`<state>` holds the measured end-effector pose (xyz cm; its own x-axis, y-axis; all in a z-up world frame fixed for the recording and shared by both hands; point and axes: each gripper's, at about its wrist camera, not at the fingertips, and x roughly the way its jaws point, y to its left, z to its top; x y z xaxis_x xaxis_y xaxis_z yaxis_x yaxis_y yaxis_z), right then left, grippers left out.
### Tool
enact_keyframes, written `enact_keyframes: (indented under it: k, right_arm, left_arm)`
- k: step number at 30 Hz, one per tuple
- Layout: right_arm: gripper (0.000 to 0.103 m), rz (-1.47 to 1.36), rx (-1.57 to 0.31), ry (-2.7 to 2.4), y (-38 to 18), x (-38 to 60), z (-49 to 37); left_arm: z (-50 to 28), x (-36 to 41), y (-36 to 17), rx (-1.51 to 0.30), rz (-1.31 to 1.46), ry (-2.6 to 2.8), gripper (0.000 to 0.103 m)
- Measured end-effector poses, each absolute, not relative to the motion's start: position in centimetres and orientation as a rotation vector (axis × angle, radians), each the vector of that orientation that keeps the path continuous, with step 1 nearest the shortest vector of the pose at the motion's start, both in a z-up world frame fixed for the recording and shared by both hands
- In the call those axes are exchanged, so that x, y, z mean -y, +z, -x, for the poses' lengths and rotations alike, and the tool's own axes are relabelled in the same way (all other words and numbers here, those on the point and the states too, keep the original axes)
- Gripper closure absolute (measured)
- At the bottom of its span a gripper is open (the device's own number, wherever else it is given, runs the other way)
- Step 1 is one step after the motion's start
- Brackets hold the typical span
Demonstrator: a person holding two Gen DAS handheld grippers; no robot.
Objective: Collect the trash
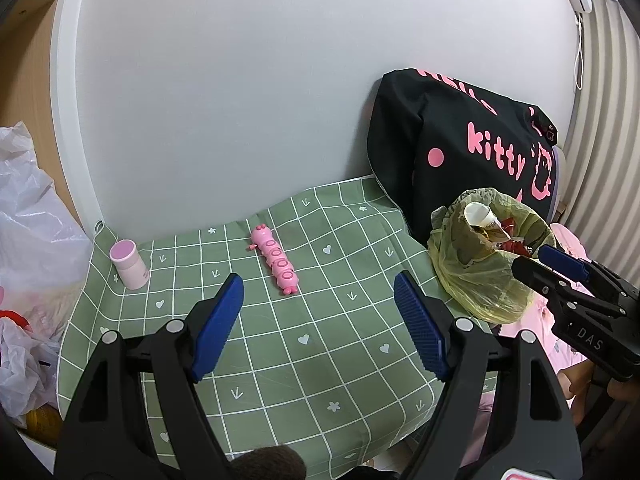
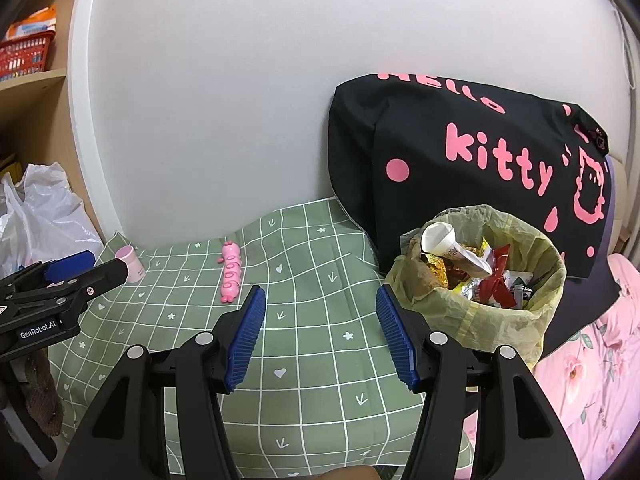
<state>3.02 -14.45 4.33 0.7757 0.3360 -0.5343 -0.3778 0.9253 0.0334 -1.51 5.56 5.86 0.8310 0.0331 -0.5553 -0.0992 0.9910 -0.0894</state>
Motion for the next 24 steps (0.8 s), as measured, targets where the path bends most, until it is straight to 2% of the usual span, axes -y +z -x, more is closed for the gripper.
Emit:
enact_keyframes:
  k: [24]
  right_arm:
    - [0.049,0.065,-0.559,0.37,4.41,14.87,-2.88]
  left_arm:
    - [1.58,-5.05,5.76,-0.583,0.111,0.062,0.029]
